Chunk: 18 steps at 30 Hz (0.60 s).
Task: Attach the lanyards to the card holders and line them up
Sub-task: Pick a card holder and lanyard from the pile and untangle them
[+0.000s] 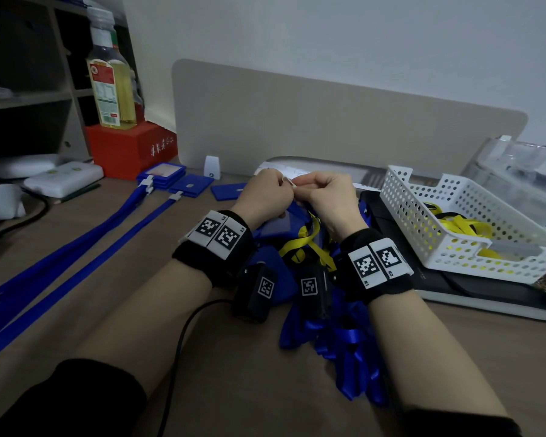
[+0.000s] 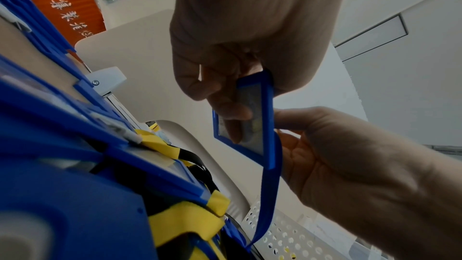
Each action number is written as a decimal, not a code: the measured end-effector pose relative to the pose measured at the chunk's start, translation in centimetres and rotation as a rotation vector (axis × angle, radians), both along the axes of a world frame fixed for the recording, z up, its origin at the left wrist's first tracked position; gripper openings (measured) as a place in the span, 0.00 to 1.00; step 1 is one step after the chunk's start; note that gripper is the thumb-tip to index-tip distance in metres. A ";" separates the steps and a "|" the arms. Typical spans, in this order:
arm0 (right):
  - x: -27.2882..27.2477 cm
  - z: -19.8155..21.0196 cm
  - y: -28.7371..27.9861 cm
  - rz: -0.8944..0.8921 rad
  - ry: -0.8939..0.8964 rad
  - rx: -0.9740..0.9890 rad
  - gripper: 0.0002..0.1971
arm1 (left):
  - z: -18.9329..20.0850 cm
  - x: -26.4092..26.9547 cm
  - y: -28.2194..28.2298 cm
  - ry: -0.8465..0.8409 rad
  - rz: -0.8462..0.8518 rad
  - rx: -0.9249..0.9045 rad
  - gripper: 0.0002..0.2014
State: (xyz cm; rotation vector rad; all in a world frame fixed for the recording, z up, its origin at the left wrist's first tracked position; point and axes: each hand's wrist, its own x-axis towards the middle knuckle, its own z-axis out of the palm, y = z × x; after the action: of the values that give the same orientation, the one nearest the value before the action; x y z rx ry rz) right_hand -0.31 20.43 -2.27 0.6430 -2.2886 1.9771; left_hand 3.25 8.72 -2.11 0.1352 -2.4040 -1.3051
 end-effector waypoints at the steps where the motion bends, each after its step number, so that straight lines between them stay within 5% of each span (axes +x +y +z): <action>1: 0.0 0.0 0.0 0.002 0.006 0.004 0.09 | 0.0 0.1 0.0 0.001 0.007 -0.036 0.17; 8: 0.7 0.5 0.0 0.044 -0.025 0.022 0.03 | 0.6 0.6 -0.6 -0.009 0.038 -0.257 0.15; 18: 0.2 0.2 0.0 -0.057 0.197 0.141 0.04 | 1.3 1.1 -1.0 0.021 0.121 -0.506 0.11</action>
State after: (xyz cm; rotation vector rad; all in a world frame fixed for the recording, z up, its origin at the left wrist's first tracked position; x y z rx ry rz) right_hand -0.15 20.38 -2.03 0.7379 -2.3122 1.6580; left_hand 4.39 7.77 -0.81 0.1177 -2.5771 -0.6146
